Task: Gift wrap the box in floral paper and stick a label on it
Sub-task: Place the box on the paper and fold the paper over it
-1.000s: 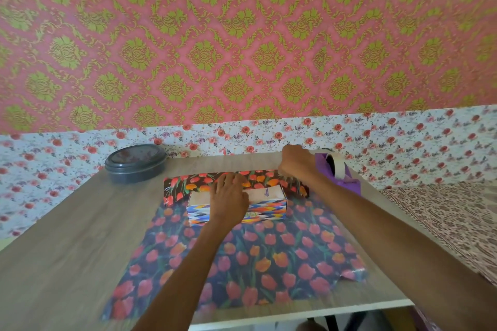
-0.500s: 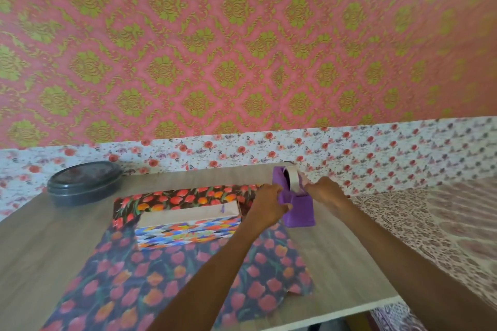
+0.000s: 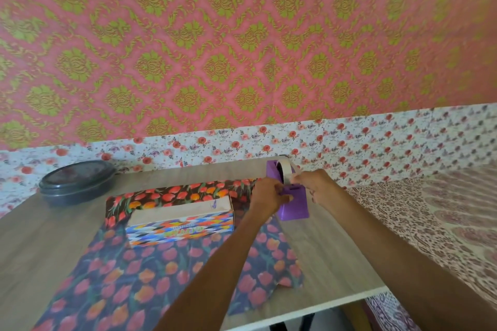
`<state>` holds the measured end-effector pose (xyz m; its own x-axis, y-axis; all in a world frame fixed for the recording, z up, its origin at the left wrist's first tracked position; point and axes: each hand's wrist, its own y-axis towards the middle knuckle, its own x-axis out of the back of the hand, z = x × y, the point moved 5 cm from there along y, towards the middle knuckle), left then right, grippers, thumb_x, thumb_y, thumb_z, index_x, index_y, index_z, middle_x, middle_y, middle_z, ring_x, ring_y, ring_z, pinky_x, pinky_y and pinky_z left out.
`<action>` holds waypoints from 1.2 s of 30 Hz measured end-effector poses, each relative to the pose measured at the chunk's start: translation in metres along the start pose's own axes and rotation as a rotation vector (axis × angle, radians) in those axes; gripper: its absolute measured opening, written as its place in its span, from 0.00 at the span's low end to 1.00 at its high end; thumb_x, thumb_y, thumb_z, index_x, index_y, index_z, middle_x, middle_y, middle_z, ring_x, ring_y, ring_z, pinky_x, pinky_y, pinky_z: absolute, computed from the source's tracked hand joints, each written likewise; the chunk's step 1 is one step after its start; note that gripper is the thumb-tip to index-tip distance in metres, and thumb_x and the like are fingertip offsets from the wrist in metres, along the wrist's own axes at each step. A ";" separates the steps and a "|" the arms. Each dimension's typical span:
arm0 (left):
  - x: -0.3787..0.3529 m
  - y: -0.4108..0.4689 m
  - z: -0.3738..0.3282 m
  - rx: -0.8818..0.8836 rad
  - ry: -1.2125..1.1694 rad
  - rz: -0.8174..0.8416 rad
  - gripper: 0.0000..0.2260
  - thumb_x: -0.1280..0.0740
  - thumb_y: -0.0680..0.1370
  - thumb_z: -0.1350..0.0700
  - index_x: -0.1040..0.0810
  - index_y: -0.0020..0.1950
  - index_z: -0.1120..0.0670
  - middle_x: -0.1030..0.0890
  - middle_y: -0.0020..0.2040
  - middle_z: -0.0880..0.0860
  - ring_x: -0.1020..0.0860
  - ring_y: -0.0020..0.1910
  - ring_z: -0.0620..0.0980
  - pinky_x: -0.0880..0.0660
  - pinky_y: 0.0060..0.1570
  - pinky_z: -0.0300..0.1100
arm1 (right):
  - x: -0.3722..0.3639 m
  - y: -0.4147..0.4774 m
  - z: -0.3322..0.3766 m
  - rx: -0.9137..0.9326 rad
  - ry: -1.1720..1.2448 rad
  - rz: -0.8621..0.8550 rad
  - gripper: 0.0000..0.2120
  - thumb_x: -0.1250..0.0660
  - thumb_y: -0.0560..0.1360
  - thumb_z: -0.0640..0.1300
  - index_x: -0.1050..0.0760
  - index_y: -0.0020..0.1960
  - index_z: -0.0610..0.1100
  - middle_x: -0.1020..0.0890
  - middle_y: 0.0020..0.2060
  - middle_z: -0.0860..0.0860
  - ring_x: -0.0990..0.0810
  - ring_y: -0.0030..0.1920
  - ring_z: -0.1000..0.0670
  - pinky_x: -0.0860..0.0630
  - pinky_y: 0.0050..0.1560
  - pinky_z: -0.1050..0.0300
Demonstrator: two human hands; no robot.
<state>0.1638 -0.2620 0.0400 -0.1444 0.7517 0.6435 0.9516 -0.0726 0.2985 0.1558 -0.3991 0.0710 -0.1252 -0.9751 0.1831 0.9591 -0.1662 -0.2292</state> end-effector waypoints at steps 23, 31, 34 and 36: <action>0.002 -0.006 0.007 0.038 -0.041 0.075 0.02 0.28 0.72 0.66 0.19 0.43 0.61 0.18 0.40 0.59 0.20 0.41 0.54 0.22 0.47 0.44 | 0.012 -0.012 -0.013 0.512 -0.816 -0.167 0.14 0.28 0.75 0.49 0.23 0.32 0.46 0.23 0.28 0.51 0.22 0.32 0.52 0.29 0.35 0.61; 0.062 -0.039 0.003 0.252 -0.685 0.137 0.15 0.39 0.83 0.53 0.18 0.54 0.61 0.16 0.44 0.56 0.17 0.42 0.51 0.19 0.45 0.45 | -0.033 -0.044 0.014 0.619 -0.585 0.170 0.08 0.27 0.74 0.40 0.18 0.36 0.46 0.18 0.28 0.55 0.22 0.28 0.62 0.22 0.45 0.58; 0.094 -0.051 0.019 0.240 -0.636 0.047 0.05 0.32 0.78 0.60 0.18 0.49 0.61 0.17 0.43 0.59 0.18 0.41 0.50 0.19 0.48 0.45 | -0.061 -0.056 0.024 0.641 -0.576 0.209 0.02 0.28 0.74 0.36 0.16 0.45 0.38 0.16 0.34 0.49 0.20 0.33 0.57 0.22 0.44 0.59; 0.112 -0.059 0.031 0.233 -0.663 -0.017 0.02 0.28 0.76 0.63 0.18 0.47 0.61 0.17 0.40 0.59 0.18 0.40 0.51 0.19 0.43 0.40 | -0.082 -0.062 0.030 0.699 -0.606 0.223 0.03 0.28 0.73 0.35 0.16 0.44 0.38 0.15 0.37 0.45 0.19 0.37 0.52 0.21 0.44 0.56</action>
<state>0.1000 -0.1532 0.0722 -0.0350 0.9980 0.0521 0.9947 0.0298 0.0981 0.1143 -0.3049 0.0989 0.0432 -0.6992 0.7136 0.9043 0.3311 0.2696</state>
